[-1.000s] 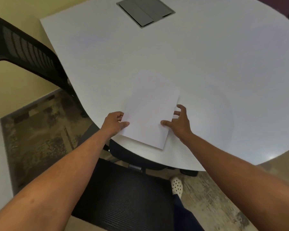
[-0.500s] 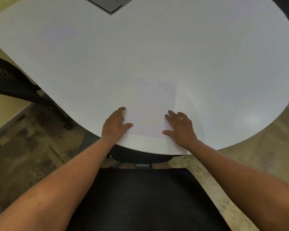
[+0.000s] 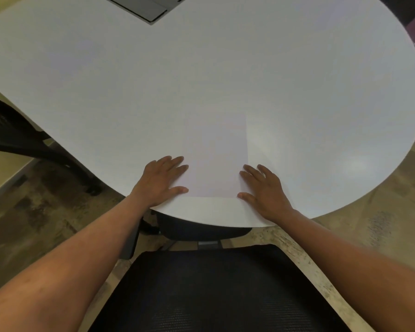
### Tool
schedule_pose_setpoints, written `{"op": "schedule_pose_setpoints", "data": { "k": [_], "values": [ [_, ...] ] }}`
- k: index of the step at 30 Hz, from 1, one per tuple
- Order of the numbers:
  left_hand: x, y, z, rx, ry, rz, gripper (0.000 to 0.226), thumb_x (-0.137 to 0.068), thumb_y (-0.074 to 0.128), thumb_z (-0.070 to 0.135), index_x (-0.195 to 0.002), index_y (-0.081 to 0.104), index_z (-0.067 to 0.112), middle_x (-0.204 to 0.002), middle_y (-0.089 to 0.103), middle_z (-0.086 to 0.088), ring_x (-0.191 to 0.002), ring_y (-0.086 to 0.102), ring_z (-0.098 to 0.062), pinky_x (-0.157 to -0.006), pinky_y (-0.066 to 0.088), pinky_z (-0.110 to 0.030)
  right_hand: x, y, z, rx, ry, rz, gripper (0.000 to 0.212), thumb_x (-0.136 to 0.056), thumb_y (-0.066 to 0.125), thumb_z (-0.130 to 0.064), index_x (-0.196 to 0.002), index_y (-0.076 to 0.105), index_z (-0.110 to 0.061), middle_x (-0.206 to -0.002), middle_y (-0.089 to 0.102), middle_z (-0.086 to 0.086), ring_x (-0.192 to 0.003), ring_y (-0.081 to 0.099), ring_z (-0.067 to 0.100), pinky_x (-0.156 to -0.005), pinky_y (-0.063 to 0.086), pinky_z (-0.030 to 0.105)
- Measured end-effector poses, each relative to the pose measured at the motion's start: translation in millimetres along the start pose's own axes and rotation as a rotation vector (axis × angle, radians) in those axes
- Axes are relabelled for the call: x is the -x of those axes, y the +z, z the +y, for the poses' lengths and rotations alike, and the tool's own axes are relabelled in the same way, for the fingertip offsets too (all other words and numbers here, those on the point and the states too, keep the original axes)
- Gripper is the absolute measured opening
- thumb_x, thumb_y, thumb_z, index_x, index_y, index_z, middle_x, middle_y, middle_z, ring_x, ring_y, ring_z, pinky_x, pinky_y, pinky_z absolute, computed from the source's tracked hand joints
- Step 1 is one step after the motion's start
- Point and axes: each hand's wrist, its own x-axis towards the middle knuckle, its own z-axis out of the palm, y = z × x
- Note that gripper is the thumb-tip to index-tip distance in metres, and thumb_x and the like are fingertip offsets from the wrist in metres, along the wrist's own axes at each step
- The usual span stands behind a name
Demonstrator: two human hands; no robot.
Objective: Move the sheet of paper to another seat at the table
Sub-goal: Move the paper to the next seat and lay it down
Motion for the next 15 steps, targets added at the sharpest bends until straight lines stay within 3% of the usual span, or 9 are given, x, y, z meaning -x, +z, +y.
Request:
{"op": "schedule_pose_setpoints", "data": {
  "k": [6,10,15],
  "values": [
    [-5.5,-5.4,-12.9,-0.061,0.062,-0.008,0.098,-0.087,0.031,0.092,-0.167,0.027,0.036,-0.177,0.017,0.014,-0.161,0.021,-0.024,-0.122,0.025,-0.055,-7.2,0.0,-7.9,0.041,0.029,0.002,0.068,-0.102,0.046,-0.060,-0.159,0.039,-0.024,-0.171,0.029,-0.004,-0.154,0.027,0.036,-0.119,0.029,0.055],
    [-8.9,-6.5,-17.9,-0.055,0.069,-0.013,0.100,-0.084,0.031,0.093,-0.166,0.029,0.037,-0.177,0.019,0.015,-0.159,0.023,-0.023,-0.121,0.026,-0.054,-5.5,-0.1,-8.8,0.046,0.043,-0.014,0.073,-0.100,0.034,-0.065,-0.162,0.035,-0.027,-0.173,0.024,-0.005,-0.157,0.023,0.034,-0.122,0.025,0.053],
    [-9.7,-6.0,-20.7,-0.035,0.070,-0.005,0.100,-0.082,0.034,0.093,-0.165,0.032,0.038,-0.176,0.021,0.017,-0.158,0.024,-0.021,-0.120,0.026,-0.053,-4.2,3.7,-7.6,0.047,0.044,-0.023,0.075,-0.099,0.034,-0.069,-0.163,0.031,-0.028,-0.174,0.022,-0.006,-0.158,0.019,0.033,-0.123,0.023,0.051]
  ]
}}
